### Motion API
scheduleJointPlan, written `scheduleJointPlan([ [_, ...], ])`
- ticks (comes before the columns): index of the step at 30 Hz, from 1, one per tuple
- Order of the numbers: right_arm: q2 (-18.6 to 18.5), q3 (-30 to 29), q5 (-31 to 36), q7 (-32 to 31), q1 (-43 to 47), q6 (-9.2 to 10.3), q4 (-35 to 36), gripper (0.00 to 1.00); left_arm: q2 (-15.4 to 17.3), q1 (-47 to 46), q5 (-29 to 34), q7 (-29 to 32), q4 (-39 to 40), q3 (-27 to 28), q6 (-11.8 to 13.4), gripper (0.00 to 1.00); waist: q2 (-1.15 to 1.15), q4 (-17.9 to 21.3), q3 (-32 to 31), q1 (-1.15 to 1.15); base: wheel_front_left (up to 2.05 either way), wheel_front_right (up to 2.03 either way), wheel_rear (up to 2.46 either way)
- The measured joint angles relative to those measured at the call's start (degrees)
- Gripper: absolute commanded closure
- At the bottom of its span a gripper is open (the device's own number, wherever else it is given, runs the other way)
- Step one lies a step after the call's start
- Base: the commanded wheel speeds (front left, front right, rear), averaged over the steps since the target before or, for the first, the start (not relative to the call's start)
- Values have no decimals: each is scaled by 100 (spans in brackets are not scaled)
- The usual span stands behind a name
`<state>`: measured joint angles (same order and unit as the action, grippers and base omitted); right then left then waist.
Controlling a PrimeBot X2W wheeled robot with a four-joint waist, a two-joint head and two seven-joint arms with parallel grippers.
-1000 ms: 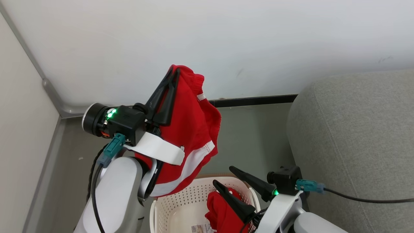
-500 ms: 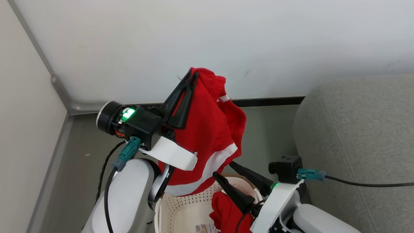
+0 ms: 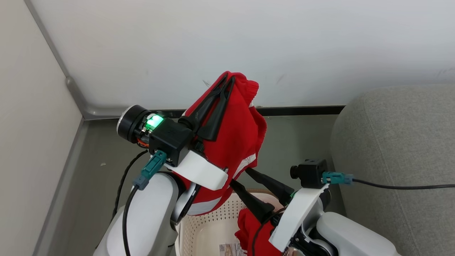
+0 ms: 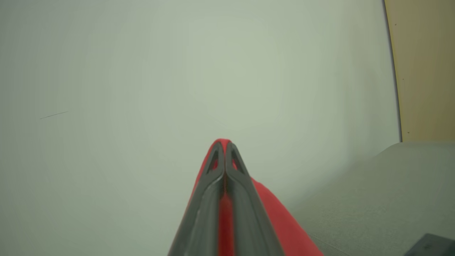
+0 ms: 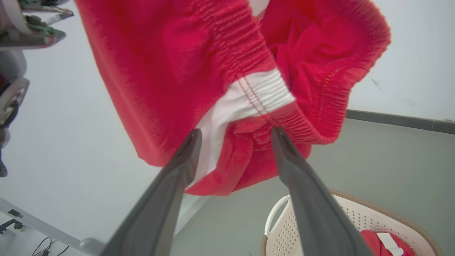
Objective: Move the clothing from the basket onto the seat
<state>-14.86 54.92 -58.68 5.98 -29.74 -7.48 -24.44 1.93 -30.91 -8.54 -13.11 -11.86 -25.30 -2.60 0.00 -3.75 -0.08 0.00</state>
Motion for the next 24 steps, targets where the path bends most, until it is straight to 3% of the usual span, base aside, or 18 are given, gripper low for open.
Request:
scheduleJointPlan([
  [17, -23, 659, -90, 319, -588, 0, -15, 0, 3, -19, -143, 48, 112, -177, 34, 100, 0, -132, 81, 0, 0, 0, 0],
  [24, -226, 1163, 257, 479, -850, 0, 11, 0, 4, -19, -193, 51, 73, -126, 110, 100, 0, -113, 90, 0, 0, 0, 0],
])
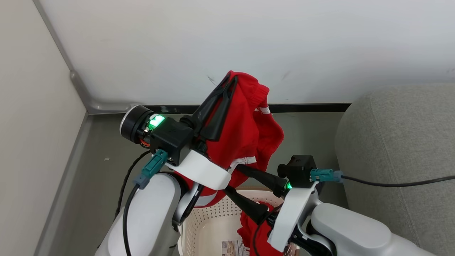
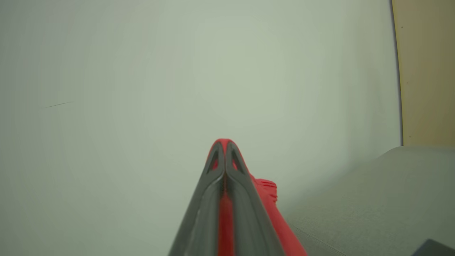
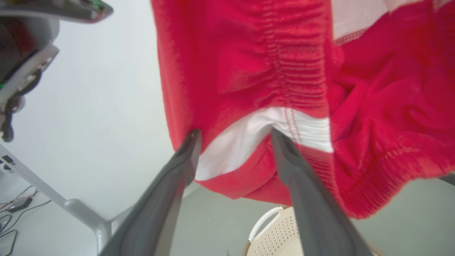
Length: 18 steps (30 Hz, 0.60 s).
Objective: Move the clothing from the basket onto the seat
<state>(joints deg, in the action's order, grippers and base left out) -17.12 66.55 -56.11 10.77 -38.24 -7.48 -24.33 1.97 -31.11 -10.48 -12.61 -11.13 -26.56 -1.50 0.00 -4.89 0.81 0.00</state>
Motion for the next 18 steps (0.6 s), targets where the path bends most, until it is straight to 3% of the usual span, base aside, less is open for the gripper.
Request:
scheduleJointPlan([
  [18, -899, 169, 232, 293, -311, 0, 595, 0, 159, 49, -149, -34, -426, 354, 157, 100, 0, 248, -58, 0, 0, 0, 0],
])
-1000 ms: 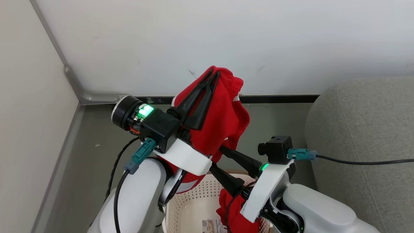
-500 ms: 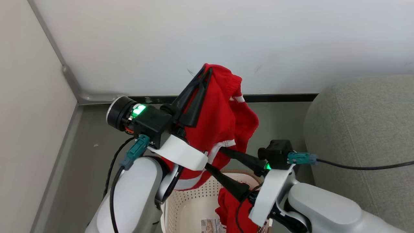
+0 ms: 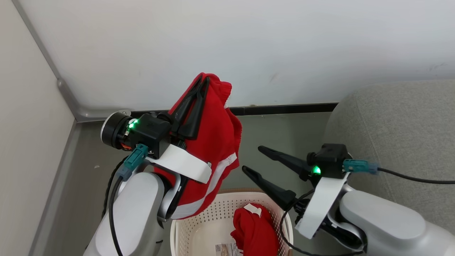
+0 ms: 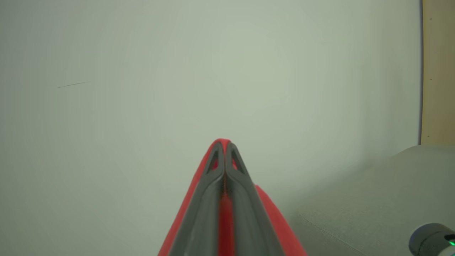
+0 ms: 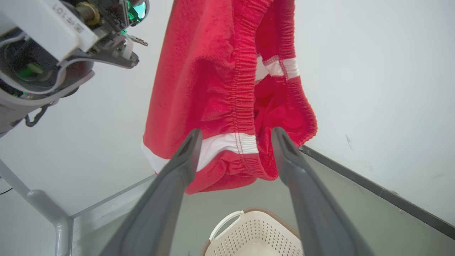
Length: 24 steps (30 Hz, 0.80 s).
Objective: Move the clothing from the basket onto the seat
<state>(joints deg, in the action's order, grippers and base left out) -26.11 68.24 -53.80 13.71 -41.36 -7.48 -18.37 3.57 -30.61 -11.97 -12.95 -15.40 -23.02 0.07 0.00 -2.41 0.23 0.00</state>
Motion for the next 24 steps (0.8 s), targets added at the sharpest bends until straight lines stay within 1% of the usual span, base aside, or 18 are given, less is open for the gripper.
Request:
scheduleJointPlan([
  [6, -244, -155, -24, 36, -1, 0, 104, 0, 4, 1, -2, -29, -16, -1, -12, 100, 0, 29, -38, 0, 0, 0, 0],
  [9, -360, -162, -66, 40, -1, 0, 104, 0, -1, 1, -11, -46, -10, -37, -66, 100, 0, 21, -44, 0, 0, 0, 0],
  [12, -452, -82, -99, 40, -14, 0, 111, 0, -2, 1, -12, -76, 30, -86, -164, 100, 0, -14, -38, 0, 0, 0, 0],
  [16, -471, 134, -113, 40, -113, 0, 140, 0, -2, -1, -12, -91, 70, -165, -246, 100, 0, -50, -26, 0, 0, 0, 0],
  [17, -483, 255, -113, 40, -196, -1, 169, 0, -8, -3, -12, -94, 87, -238, -294, 100, 0, -76, -19, 0, 0, 0, 0],
  [19, -503, 304, -114, 22, -252, -1, 204, 0, -11, -4, -12, -97, 103, -288, -368, 100, 0, -103, -11, 0, 0, 0, 0],
  [24, -527, 530, -124, -200, -311, -1, 379, 0, -19, -11, -33, -119, 157, -417, -422, 100, 0, -166, 7, 0, 0, 0, 0],
])
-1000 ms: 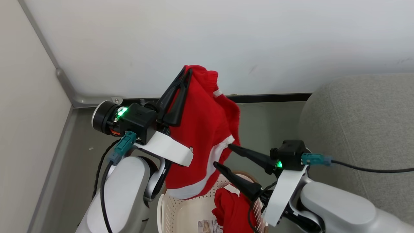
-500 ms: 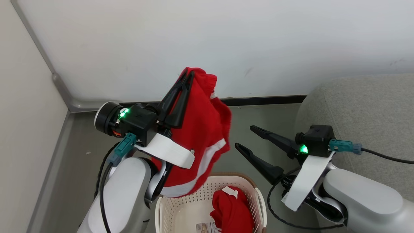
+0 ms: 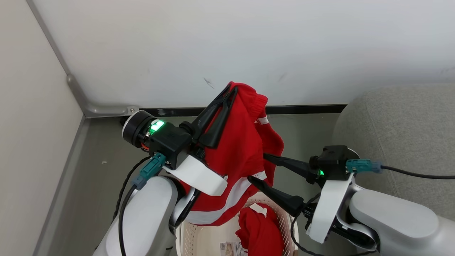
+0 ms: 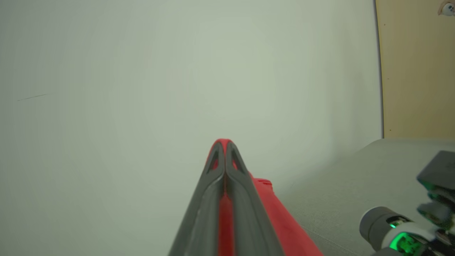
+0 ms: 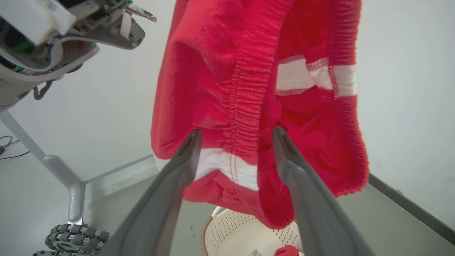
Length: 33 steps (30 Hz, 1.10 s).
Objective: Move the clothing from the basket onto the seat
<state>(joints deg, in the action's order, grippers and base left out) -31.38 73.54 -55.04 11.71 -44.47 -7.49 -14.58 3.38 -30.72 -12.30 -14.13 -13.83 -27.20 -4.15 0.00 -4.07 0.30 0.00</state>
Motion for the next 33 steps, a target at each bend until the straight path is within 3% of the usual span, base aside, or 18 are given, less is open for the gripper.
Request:
scheduleJointPlan([
  [14, 292, 78, 129, -466, -405, 0, 121, 0, -18, -62, -60, -2, 69, -163, -96, 100, 0, -91, 61, 0, 0, 0, 0],
  [22, 660, 80, 283, -694, -370, 0, 105, 0, -32, -134, -67, -35, 71, -218, -99, 100, 0, -119, 111, 0, 0, 0, 0],
  [23, 698, 79, 347, -716, -370, 0, 109, 7, -31, -134, -68, -35, 66, -218, -99, 100, 0, -122, 119, 0, 0, 0, 0],
  [25, 756, 80, 463, -726, -371, 0, 107, 53, -32, -134, -78, -35, 45, -216, -99, 100, 0, -125, 136, 0, 0, 0, 0],
  [27, 791, 79, 559, -724, -371, 0, 110, 71, -33, -134, -115, -44, -3, -204, -98, 100, 0, -123, 152, 0, 0, 0, 0],
  [29, 798, 79, 669, -715, -372, 0, 118, 100, -33, -134, -119, -49, -80, -172, -93, 100, 0, -116, 162, 0, 0, 0, 0],
  [33, 803, 80, 829, -549, -372, 0, 136, 100, -27, -131, -167, -49, -301, -66, -38, 100, 0, -84, 169, 0, 0, 0, 0],
])
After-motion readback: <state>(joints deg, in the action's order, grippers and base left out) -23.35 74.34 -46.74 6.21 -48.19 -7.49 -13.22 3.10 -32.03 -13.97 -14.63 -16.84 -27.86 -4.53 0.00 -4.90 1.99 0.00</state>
